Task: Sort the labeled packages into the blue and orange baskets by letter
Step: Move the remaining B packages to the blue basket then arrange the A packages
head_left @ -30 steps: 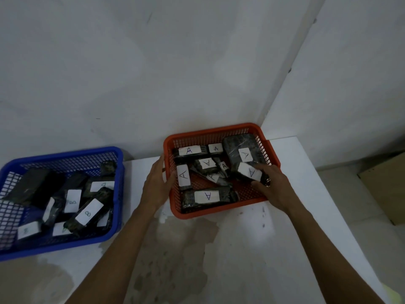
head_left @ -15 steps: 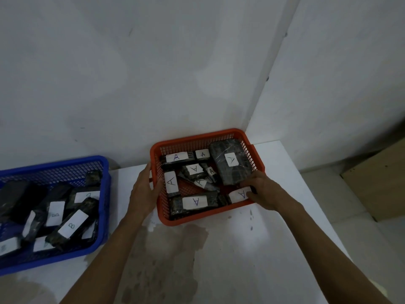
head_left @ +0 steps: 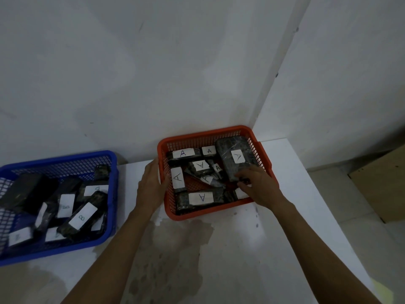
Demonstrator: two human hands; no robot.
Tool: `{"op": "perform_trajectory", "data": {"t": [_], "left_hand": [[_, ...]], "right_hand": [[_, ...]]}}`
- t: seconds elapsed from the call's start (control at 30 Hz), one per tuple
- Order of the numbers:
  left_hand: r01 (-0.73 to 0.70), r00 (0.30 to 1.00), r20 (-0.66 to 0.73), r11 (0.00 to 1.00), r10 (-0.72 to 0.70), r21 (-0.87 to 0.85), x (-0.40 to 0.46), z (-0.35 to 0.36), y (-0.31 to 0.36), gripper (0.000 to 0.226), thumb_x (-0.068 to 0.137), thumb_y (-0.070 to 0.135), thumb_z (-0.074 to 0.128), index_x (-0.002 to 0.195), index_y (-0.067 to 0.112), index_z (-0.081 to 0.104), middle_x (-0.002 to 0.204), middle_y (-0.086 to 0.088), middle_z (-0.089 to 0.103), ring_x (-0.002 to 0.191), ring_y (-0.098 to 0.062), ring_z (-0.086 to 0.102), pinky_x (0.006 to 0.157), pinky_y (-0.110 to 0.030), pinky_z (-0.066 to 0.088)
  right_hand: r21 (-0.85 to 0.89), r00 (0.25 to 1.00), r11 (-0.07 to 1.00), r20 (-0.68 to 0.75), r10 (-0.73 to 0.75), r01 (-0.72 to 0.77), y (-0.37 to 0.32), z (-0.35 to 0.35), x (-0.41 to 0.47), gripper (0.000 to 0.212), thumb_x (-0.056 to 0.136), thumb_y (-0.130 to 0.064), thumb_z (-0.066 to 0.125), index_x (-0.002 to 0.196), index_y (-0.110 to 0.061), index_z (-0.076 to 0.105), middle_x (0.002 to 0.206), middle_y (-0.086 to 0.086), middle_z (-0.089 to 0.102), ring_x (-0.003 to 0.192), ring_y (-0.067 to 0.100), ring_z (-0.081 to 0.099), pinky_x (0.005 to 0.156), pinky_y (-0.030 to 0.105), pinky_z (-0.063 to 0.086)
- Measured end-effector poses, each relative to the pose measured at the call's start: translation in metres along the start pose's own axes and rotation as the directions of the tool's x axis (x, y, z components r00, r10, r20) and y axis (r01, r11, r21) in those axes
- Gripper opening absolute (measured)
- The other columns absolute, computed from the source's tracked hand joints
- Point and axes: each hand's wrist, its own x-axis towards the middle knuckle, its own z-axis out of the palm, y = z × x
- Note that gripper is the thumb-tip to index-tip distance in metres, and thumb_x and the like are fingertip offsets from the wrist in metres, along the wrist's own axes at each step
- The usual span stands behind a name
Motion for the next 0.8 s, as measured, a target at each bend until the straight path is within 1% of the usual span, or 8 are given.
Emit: {"op": "perform_trajectory", "data": {"t": [0.07, 0.17, 0.27, 0.4, 0.47, 0.6, 0.73, 0.8], "left_hand": [[-0.147, 0.986, -0.039, 0.959, 0.161, 0.244, 0.002, 0.001, 0.004, 0.054, 0.092, 0.028, 0.058, 0.141, 0.015, 0.040, 0.139, -0.010, 0.048, 0.123, -0.026, 0.048, 0.105, -0.047, 0.039], [-0.321, 0.943, 0.015, 0.896, 0.333, 0.307, 0.004, 0.003, 0.016, 0.041, 0.089, 0.027, 0.059, 0.128, 0.014, 0.056, 0.127, -0.006, 0.060, 0.122, -0.026, 0.051, 0.107, -0.041, 0.031], [-0.341, 0.936, -0.006, 0.907, 0.353, 0.246, 0.000, 0.005, 0.019, 0.027, 0.087, 0.022, 0.063, 0.114, 0.016, 0.066, 0.114, -0.003, 0.067, 0.115, -0.025, 0.056, 0.104, -0.040, 0.033], [-0.341, 0.939, 0.056, 0.902, 0.338, 0.265, -0.004, 0.005, 0.013, 0.023, 0.086, 0.017, 0.066, 0.108, 0.014, 0.069, 0.111, -0.006, 0.070, 0.113, -0.026, 0.059, 0.107, -0.045, 0.033], [-0.318, 0.948, 0.105, 0.903, 0.301, 0.289, -0.002, 0.004, 0.010, 0.023, 0.087, 0.019, 0.064, 0.110, 0.015, 0.068, 0.116, -0.006, 0.068, 0.121, -0.025, 0.055, 0.113, -0.047, 0.026], [-0.309, 0.951, 0.126, 0.893, 0.283, 0.328, 0.005, 0.003, 0.007, 0.027, 0.089, 0.024, 0.061, 0.115, 0.018, 0.066, 0.124, -0.003, 0.064, 0.130, -0.022, 0.047, 0.117, -0.045, 0.017], [-0.308, 0.951, 0.119, 0.887, 0.284, 0.343, 0.014, 0.001, 0.003, 0.031, 0.088, 0.023, 0.063, 0.118, 0.019, 0.064, 0.127, -0.002, 0.063, 0.130, -0.021, 0.047, 0.115, -0.044, 0.018], [-0.312, 0.950, 0.122, 0.888, 0.288, 0.337, 0.016, 0.002, 0.001, 0.032, 0.086, 0.022, 0.065, 0.118, 0.020, 0.064, 0.127, -0.002, 0.063, 0.130, -0.021, 0.046, 0.115, -0.044, 0.018]], "right_hand": [[0.013, 1.000, 1.000, -0.006, -0.003, 0.003, -0.002, 0.002, 0.002, 0.030, 0.090, -0.030, 0.064, 0.119, -0.023, 0.064, 0.126, 0.002, 0.059, 0.115, 0.018, 0.054, 0.091, 0.034, 0.052], [0.076, 0.999, 0.996, -0.016, -0.046, 0.047, -0.014, 0.005, 0.005, 0.025, 0.091, -0.028, 0.064, 0.114, -0.020, 0.065, 0.116, 0.002, 0.064, 0.101, 0.014, 0.061, 0.087, 0.026, 0.050], [0.195, 0.991, 0.972, 0.011, -0.133, 0.128, -0.042, 0.014, 0.007, 0.025, 0.091, -0.031, 0.062, 0.113, -0.018, 0.066, 0.108, 0.001, 0.066, 0.089, 0.008, 0.061, 0.082, 0.028, 0.056], [0.262, 0.990, 0.955, 0.002, -0.144, 0.138, -0.069, 0.031, 0.021, 0.030, 0.088, -0.025, 0.068, 0.116, -0.014, 0.065, 0.102, 0.004, 0.064, 0.085, 0.015, 0.062, 0.080, 0.038, 0.056], [0.255, 0.995, 0.962, -0.008, -0.102, 0.101, -0.078, 0.041, 0.034, 0.038, 0.089, -0.026, 0.067, 0.126, -0.016, 0.059, 0.113, 0.006, 0.058, 0.096, 0.021, 0.060, 0.087, 0.036, 0.052], [0.113, 0.999, 0.993, 0.042, -0.025, 0.020, -0.081, 0.056, 0.069, 0.057, 0.091, -0.029, 0.062, 0.144, -0.025, 0.041, 0.142, 0.012, 0.042, 0.129, 0.030, 0.040, 0.106, 0.043, 0.040], [-0.178, 0.970, 0.982, 0.244, -0.021, 0.066, -0.073, 0.057, 0.095, 0.070, 0.089, -0.033, 0.062, 0.150, -0.026, 0.029, 0.147, 0.014, 0.036, 0.131, 0.035, 0.037, 0.106, 0.045, 0.037], [-0.224, 0.960, 0.971, 0.280, -0.024, 0.090, -0.070, 0.056, 0.099, 0.072, 0.088, -0.036, 0.064, 0.150, -0.025, 0.028, 0.144, 0.015, 0.036, 0.129, 0.035, 0.038, 0.102, 0.045, 0.040]]}}
